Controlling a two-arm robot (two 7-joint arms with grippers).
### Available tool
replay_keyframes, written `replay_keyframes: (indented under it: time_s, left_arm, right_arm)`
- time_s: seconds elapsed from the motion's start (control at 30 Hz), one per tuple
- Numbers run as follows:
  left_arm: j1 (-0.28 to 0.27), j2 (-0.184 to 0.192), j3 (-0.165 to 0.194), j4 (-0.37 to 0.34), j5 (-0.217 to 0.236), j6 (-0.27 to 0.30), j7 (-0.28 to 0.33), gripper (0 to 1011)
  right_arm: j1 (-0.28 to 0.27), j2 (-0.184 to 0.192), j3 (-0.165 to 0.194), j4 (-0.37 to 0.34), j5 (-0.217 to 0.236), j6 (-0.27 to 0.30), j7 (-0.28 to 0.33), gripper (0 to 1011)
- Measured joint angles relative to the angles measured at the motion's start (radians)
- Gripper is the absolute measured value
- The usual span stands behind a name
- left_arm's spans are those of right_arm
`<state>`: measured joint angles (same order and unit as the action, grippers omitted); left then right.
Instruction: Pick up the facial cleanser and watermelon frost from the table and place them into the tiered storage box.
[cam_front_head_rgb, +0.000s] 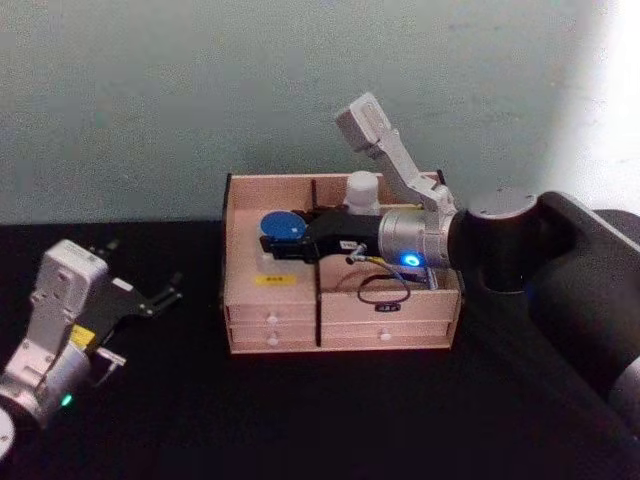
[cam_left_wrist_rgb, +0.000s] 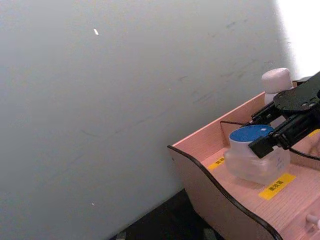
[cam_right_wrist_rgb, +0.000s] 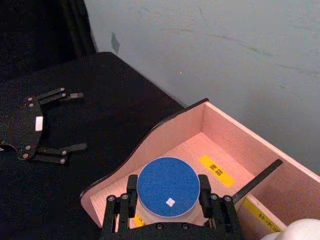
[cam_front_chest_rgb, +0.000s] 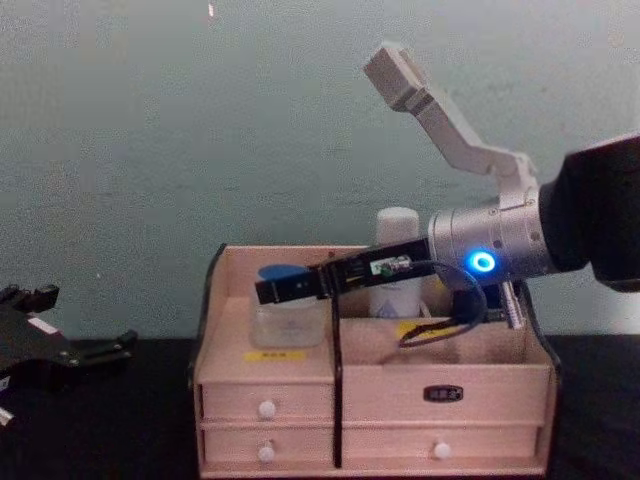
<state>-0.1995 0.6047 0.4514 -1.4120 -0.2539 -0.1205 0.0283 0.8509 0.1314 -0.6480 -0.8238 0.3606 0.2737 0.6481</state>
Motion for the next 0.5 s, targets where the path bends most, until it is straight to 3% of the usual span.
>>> replay_keyframes:
  time_s: [0.5]
  left_arm:
    - [0.0,0.0,0.0,0.0,0.0,0.0,0.0,1001]
  right_arm:
    - [0.001,-0.001,0.0,-0.001,-0.006,-0.001,0.001,719]
